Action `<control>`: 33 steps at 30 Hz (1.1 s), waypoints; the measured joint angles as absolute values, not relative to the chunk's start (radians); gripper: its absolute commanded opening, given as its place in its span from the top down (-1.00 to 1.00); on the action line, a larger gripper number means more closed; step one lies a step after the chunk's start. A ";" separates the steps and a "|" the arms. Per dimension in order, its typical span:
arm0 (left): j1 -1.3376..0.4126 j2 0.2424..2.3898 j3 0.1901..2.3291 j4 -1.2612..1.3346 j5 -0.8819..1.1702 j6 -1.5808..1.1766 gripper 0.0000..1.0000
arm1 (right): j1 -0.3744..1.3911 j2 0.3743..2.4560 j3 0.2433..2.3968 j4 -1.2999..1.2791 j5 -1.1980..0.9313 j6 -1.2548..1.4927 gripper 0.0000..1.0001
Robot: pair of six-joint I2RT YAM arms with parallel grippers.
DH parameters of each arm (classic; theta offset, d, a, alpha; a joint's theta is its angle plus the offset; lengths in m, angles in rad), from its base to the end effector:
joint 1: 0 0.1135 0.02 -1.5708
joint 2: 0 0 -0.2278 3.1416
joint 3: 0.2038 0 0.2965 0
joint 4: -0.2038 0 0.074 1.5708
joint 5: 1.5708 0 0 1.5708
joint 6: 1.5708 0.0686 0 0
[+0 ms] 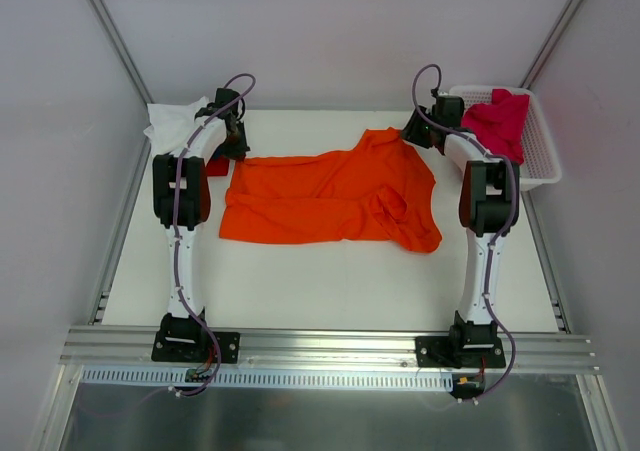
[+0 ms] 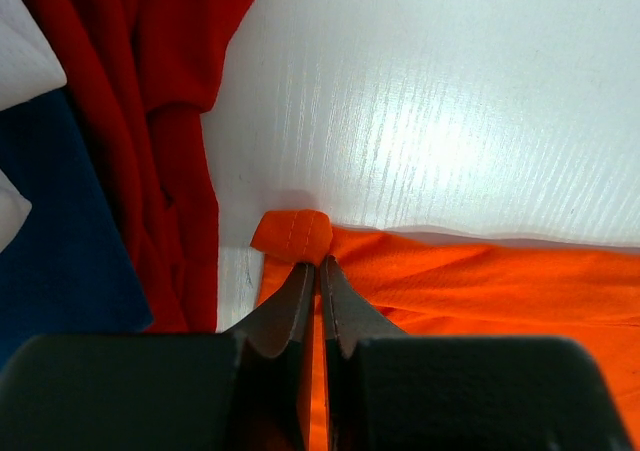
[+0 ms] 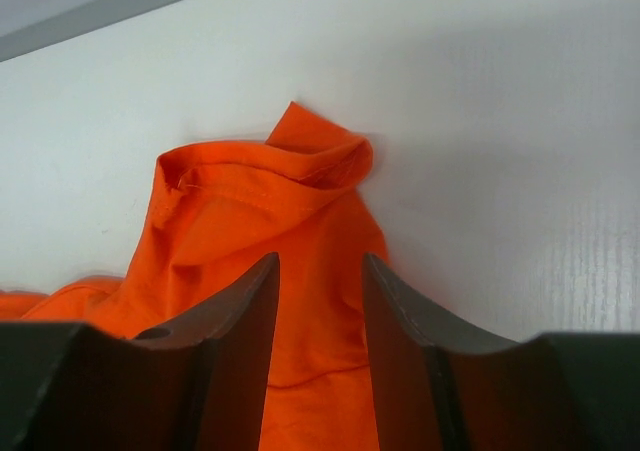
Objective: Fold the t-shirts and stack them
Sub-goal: Grap the side of the flattened tshirt furthest away from the robot with both arms
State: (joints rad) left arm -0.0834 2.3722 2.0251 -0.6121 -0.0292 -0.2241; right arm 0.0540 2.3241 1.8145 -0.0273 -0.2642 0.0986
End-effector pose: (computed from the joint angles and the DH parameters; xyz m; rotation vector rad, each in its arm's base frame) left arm 0.5572 -0.0446 0.1129 -0.1896 2.5245 -0.0859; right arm 0.5773 0.0491 0.1187 -0.1119 2.1057 0.3697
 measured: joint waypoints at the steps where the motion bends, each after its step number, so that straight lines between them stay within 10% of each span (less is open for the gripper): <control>1: -0.083 2.372 2.025 -0.612 -0.029 -0.224 1.00 | 0.052 2.330 1.819 -0.028 -0.268 0.102 0.14; 25: -0.083 2.372 2.025 -0.612 -0.029 -0.224 1.00 | 0.012 2.532 2.015 0.057 -0.414 0.303 0.12; 33: -0.083 2.372 2.025 -0.612 -0.029 -0.224 1.00 | 0.010 2.561 2.033 0.086 -0.438 0.351 0.57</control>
State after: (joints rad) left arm -0.0834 2.3722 2.0247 -0.6125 -0.0288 -0.2241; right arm 0.0105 2.5614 2.0327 0.0856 -0.4377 0.3508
